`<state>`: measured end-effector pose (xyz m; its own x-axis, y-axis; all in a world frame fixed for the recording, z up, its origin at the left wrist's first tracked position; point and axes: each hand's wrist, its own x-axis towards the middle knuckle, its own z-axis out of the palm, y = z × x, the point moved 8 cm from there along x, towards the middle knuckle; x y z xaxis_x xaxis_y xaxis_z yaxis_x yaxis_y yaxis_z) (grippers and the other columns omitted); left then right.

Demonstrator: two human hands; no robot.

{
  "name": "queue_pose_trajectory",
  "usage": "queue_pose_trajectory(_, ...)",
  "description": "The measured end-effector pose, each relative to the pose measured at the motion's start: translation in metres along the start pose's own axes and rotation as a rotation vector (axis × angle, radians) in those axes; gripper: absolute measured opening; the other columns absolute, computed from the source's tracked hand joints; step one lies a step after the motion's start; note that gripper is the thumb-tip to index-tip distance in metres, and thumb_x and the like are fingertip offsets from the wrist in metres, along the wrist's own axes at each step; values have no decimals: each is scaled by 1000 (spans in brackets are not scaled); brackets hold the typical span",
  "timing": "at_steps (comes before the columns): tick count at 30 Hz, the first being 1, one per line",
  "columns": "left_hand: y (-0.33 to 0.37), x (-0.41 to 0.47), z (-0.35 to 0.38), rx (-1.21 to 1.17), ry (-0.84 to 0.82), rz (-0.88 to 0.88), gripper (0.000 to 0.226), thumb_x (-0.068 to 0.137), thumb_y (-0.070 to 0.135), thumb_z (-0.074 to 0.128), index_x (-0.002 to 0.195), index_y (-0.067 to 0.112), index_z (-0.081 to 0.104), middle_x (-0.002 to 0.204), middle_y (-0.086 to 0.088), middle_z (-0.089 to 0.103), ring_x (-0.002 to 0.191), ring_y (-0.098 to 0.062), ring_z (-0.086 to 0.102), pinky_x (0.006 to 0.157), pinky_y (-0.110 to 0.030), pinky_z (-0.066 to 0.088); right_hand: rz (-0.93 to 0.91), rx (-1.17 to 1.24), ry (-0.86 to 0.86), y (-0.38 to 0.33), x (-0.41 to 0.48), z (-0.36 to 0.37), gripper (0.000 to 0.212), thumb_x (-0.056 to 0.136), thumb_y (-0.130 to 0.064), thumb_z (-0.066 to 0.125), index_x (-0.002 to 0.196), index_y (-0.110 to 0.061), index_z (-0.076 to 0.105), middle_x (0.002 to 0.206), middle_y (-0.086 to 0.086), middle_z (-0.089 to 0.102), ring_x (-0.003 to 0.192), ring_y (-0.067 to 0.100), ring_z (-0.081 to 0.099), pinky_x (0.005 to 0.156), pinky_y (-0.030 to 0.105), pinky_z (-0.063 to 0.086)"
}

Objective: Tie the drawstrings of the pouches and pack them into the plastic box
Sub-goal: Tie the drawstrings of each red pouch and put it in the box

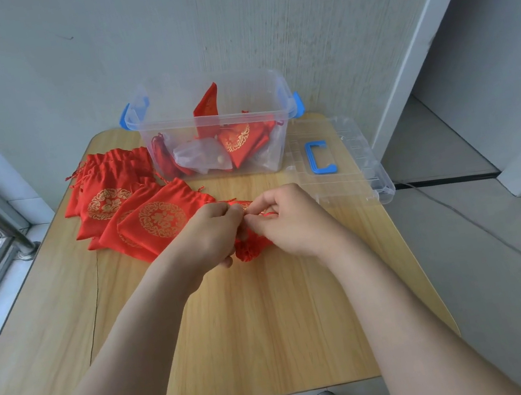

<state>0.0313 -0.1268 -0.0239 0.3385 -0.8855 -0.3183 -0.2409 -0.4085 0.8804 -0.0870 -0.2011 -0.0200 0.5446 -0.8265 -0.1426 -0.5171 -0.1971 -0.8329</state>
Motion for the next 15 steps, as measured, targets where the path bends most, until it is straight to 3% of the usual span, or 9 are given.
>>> queue_pose_trajectory(2, 4, -1, 1, 62, 14, 31, 37, 113, 32, 41, 99, 7, 64, 84, -6, 62, 61, -16, 51, 56, -32, 48, -14, -13, 9, 0, 0, -2, 12, 92, -38, 77, 90, -26, 74, 94, -4, 78, 91, 14, 75, 82, 35, 62)
queue_pose_trajectory(5, 7, -3, 2, 164, 28, 74, 36, 113, 31, 39, 94, 8, 59, 84, -7, 63, 63, -18, 52, 56, -33, 47, 8, -36, -18, 0, -3, -1, 15, 93, -30, 76, 80, -25, 72, 86, -4, 78, 82, 15, 73, 67, 29, 54)
queue_pose_trajectory(11, 7, -2, 1, 156, 13, 87, 31, 112, 32, 44, 99, 8, 59, 90, -7, 69, 67, -17, 57, 60, -34, 53, 91, 32, 3, 0, -4, -5, 16, 89, -28, 67, 76, -22, 63, 80, -9, 67, 79, 14, 63, 68, 29, 47)
queue_pose_trajectory(15, 3, -2, 3, -5, -54, 52, 25, 110, 26, 55, 103, 4, 63, 92, -12, 74, 63, -18, 63, 63, -36, 63, 118, 101, 34, 1, -6, -7, 19, 92, -30, 60, 74, -23, 59, 73, -6, 62, 74, 17, 56, 68, 33, 45)
